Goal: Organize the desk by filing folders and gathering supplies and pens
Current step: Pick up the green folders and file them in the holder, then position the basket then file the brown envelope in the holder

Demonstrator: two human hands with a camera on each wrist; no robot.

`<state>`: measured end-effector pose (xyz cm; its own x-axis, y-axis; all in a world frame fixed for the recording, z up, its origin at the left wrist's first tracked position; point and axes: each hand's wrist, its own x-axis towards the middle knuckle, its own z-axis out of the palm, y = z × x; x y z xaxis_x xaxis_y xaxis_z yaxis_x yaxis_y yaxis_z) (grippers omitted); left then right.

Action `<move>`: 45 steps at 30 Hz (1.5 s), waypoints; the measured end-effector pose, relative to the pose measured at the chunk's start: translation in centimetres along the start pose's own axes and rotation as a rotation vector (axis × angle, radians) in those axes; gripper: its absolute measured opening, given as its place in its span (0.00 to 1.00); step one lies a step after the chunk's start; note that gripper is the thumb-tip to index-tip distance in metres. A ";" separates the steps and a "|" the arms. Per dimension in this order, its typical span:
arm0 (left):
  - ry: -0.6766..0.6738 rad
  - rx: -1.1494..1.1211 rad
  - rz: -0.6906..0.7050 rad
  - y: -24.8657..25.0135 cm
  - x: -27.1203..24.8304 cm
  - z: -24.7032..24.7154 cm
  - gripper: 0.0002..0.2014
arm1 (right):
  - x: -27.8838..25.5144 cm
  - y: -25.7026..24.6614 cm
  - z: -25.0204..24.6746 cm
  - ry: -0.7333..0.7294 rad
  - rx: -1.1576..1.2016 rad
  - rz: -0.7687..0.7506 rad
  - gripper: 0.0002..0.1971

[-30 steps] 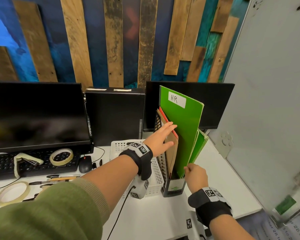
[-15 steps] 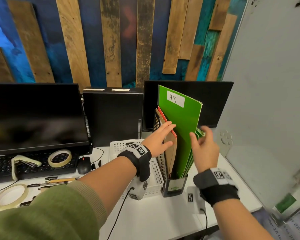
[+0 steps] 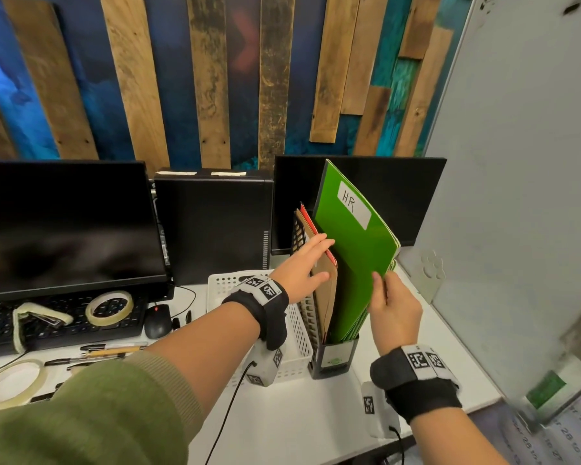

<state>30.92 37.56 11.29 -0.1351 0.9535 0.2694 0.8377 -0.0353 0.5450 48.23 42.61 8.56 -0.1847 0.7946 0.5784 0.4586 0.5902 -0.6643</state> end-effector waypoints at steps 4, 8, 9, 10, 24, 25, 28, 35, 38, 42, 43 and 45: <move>-0.004 0.007 0.008 0.1 0.2 0.0 0.31 | -0.1 0.2 -0.5 -0.047 -0.048 0.008 0.14; -0.009 -0.003 0.004 0.1 0.3 0.2 0.32 | 0.9 0.0 -0.2 -0.132 -0.125 0.036 0.13; -0.010 -0.003 0.001 0.1 0.3 0.3 0.32 | 1.3 -0.2 -0.1 -0.160 -0.156 0.050 0.11; -0.013 -0.004 -0.004 0.0 0.3 0.3 0.32 | 1.7 -0.4 -0.1 -0.174 -0.167 0.068 0.09; -0.017 -0.067 -0.041 1.1 -0.2 0.2 0.39 | 2.3 -1.8 0.1 -0.108 -0.113 0.036 0.18; 0.006 -0.089 -0.049 1.2 -0.5 0.3 0.39 | 2.3 -2.1 0.1 -0.090 -0.076 0.037 0.18; 0.081 -0.086 -0.068 1.2 -1.4 0.2 0.34 | 2.3 -3.2 -0.1 -0.062 0.009 0.049 0.15; 0.242 0.050 -0.184 -1.0 -4.8 -0.5 0.13 | 0.5 -6.4 1.0 -0.215 0.066 -0.086 0.05; 0.272 0.052 -0.313 -3.3 -6.9 -0.7 0.11 | -1.1 -6.7 2.9 -0.404 0.049 -0.064 0.05; 0.243 0.096 -0.479 -7.0 -10.9 -1.1 0.10 | -4.1 -6.6 5.9 -0.593 0.018 -0.047 0.06; 0.226 0.116 -0.511 -7.8 -11.9 -1.3 0.10 | -4.9 -6.7 6.6 -0.631 0.018 -0.045 0.06; 0.202 0.129 -0.577 -9.4 -14.3 -2.0 0.11 | -6.3 -7.3 8.4 -0.706 0.039 -0.034 0.05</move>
<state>23.90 23.69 3.88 -0.6715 0.7325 0.1121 0.6555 0.5167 0.5508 38.75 34.54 5.78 -0.7240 0.6704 0.1625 0.4136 0.6105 -0.6755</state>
